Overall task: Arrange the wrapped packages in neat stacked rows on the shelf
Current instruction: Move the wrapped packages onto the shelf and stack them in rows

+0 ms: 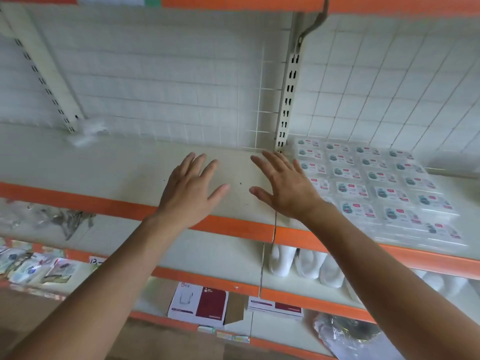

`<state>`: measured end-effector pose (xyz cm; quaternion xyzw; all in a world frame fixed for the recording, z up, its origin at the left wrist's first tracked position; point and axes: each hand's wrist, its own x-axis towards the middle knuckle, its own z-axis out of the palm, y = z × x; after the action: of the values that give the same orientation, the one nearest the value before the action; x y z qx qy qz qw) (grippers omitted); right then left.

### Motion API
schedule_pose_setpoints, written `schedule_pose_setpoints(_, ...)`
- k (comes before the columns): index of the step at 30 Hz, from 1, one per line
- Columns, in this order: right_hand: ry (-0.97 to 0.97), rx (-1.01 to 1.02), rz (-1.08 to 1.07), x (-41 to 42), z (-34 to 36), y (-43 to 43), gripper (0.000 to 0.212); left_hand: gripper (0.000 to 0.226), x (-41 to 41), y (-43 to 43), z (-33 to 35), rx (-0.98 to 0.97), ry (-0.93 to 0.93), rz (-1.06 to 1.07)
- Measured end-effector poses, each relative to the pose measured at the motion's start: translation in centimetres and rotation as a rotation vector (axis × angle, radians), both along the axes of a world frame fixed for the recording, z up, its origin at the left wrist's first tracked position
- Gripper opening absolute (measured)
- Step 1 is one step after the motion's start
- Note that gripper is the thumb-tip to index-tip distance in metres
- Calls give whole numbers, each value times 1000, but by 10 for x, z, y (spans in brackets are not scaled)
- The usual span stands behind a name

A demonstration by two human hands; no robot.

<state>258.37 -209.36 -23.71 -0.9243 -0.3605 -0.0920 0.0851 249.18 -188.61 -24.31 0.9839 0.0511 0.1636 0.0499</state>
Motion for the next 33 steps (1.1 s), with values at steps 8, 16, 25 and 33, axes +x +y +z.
schedule_pose_setpoints(8,40,-25,60,-47,2,180,69,65,-61,161,6,-60,45,120)
schedule_pose_setpoints(16,68,-64,146,-57,-14,318,68,66,-89,275,-3,-65,101,233)
schedule_pose_setpoints(25,139,-59,198,1,-45,458,69,64,-50,385,-23,-68,158,304)
schedule_pose_setpoints(33,158,-28,180,55,-49,561,69,50,8,478,-31,-145,123,308)
